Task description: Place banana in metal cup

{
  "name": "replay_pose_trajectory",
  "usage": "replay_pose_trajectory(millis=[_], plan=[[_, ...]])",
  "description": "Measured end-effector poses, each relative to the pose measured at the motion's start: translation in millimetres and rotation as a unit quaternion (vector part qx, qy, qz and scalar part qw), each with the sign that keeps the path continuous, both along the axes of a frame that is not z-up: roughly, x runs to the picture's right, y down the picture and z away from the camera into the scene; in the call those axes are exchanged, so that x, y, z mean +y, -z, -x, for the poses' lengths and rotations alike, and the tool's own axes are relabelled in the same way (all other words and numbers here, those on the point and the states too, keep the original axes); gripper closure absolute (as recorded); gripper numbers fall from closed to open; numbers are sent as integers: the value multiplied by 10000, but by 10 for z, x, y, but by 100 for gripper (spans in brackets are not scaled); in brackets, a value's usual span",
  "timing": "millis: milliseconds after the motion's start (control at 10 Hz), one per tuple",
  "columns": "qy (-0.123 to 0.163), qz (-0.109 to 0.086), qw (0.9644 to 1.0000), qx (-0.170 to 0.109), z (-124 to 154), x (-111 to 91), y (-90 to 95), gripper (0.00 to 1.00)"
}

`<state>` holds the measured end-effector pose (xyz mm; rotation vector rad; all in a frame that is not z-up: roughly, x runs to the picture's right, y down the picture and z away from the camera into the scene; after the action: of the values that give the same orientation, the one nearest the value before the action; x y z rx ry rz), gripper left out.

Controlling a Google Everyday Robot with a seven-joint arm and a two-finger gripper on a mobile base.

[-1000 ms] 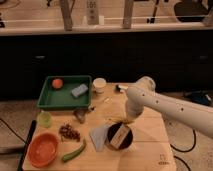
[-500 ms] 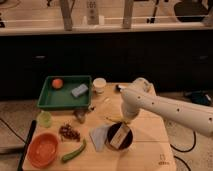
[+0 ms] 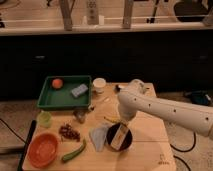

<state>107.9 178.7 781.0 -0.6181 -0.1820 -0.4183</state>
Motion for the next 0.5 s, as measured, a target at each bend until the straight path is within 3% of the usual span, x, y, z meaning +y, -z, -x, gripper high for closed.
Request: replay_pose_trajectory(millis=[200,300,500], plan=[[76,18,10000,-33,73,13,-17,40],[129,17,9999,-45,116,29,-10,43],[227,0,9997,-98,203,32,2,61]])
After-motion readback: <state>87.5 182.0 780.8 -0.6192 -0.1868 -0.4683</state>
